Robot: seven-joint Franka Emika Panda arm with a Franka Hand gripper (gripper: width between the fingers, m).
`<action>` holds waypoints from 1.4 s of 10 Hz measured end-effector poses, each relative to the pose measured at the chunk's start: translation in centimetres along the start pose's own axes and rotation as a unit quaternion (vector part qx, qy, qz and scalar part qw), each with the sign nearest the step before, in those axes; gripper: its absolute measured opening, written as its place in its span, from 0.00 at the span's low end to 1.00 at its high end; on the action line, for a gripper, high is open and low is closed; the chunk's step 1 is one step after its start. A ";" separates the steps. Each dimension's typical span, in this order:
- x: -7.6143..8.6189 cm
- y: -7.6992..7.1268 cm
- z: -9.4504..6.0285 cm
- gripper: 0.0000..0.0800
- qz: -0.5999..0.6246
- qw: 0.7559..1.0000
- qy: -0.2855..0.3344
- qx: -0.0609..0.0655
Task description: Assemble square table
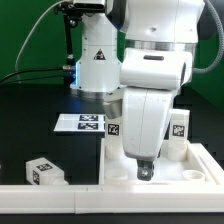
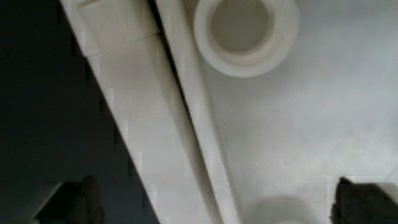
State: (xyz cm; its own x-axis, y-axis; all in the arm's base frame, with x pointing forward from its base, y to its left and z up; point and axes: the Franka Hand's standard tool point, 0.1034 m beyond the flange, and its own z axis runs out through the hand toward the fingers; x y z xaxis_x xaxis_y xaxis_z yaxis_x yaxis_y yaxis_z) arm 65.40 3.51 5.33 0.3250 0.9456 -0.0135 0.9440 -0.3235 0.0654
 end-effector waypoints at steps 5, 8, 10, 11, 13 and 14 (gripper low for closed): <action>-4.5 1.8 -2.2 0.81 0.053 0.998 -0.025 0.012; -7.3 2.3 -1.9 0.81 0.087 0.996 -0.025 0.014; -12.2 1.5 -0.7 0.81 0.133 0.990 -0.040 0.030; -13.1 0.9 -0.4 0.81 0.164 0.983 -0.054 0.055; -12.7 1.2 -0.6 0.81 0.164 0.984 -0.054 0.054; -12.8 1.2 -0.5 0.81 0.165 0.983 -0.055 0.055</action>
Offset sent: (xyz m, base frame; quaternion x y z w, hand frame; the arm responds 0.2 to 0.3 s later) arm 0.0156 -0.0088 0.0121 0.0345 -0.0228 -0.0047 0.9991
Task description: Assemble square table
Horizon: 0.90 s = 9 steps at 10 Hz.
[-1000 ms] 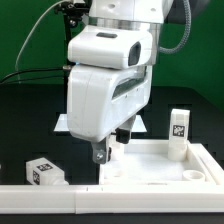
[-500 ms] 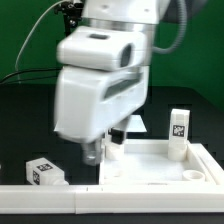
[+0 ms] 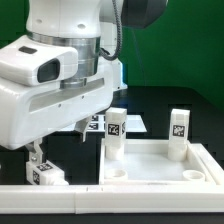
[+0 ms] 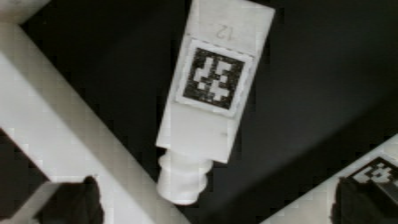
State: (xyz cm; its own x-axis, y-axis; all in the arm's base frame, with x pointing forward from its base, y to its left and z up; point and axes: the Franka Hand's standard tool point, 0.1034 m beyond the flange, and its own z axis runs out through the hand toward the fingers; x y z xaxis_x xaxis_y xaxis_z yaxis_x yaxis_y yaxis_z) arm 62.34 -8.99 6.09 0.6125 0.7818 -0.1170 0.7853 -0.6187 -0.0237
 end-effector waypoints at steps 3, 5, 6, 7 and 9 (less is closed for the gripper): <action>-3.0 0.2 3.7 0.81 0.038 0.999 -0.011 0.027; -3.6 -0.5 5.1 0.81 0.045 0.998 -0.014 0.031; -3.5 -0.5 5.0 0.78 0.045 0.998 -0.014 0.031; -3.5 -0.5 5.1 0.61 0.045 0.998 -0.015 0.032; -3.6 -0.5 5.1 0.36 0.045 0.998 -0.015 0.032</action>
Offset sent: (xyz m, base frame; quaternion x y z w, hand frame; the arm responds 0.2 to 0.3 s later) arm -0.0264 -0.0134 -0.0494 0.0420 -0.0023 0.0826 0.9957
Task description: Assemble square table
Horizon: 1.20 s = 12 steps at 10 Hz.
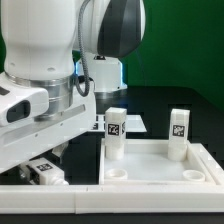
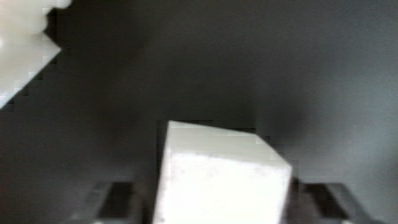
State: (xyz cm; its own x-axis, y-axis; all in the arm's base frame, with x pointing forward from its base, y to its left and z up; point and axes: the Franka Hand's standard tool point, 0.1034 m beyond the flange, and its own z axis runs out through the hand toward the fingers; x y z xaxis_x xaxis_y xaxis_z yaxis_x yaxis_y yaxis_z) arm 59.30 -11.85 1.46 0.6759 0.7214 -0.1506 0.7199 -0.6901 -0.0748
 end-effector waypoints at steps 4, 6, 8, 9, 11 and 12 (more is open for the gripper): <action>-2.6 -1.6 -2.4 0.36 -0.087 0.996 0.012 -0.006; -6.0 -1.6 -5.7 0.36 -0.184 0.983 0.016 -0.004; -5.8 -1.8 -4.8 0.36 -0.250 0.968 0.011 -0.005; -6.0 -1.7 -4.9 0.36 -0.277 0.961 0.011 -0.006; -7.6 -3.8 -3.2 0.36 -0.411 0.911 0.016 -0.003; -9.7 -5.8 -2.7 0.36 -0.470 0.882 0.020 0.012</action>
Offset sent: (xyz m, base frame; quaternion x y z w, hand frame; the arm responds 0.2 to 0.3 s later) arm -0.0575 -0.0063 0.0474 0.0059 0.0440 -0.1293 0.9906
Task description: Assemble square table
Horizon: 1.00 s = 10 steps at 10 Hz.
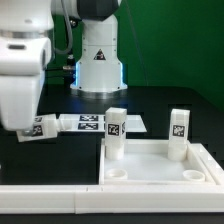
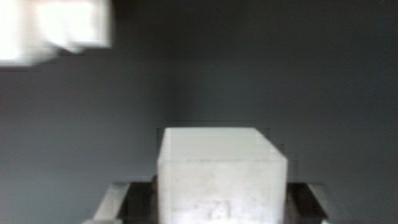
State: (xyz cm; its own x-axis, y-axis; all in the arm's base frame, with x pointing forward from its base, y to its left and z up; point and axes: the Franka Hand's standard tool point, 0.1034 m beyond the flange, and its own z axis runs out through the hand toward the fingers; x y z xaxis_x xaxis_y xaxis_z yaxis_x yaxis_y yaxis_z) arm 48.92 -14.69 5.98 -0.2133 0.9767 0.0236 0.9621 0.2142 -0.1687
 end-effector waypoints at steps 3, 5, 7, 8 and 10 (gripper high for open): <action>-1.1 -0.4 0.0 0.36 -0.115 0.993 0.004 0.001; -1.2 -0.7 0.2 0.36 -0.178 0.984 0.000 0.008; 0.5 -1.5 1.7 0.36 -0.218 0.976 0.013 0.020; 1.7 -1.5 2.4 0.36 -0.235 0.971 0.020 0.024; 3.1 -1.9 4.4 0.36 -0.287 0.957 0.034 0.032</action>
Offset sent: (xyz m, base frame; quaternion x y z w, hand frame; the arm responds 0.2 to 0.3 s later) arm 0.0000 0.0000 0.0000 0.0000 0.0000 -0.1938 0.9810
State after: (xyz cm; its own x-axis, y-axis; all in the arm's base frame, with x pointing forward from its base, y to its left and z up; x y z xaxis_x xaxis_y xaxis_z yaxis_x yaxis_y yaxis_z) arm 45.75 -12.15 2.08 -0.6898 0.6975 0.1943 0.6767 0.7165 -0.1694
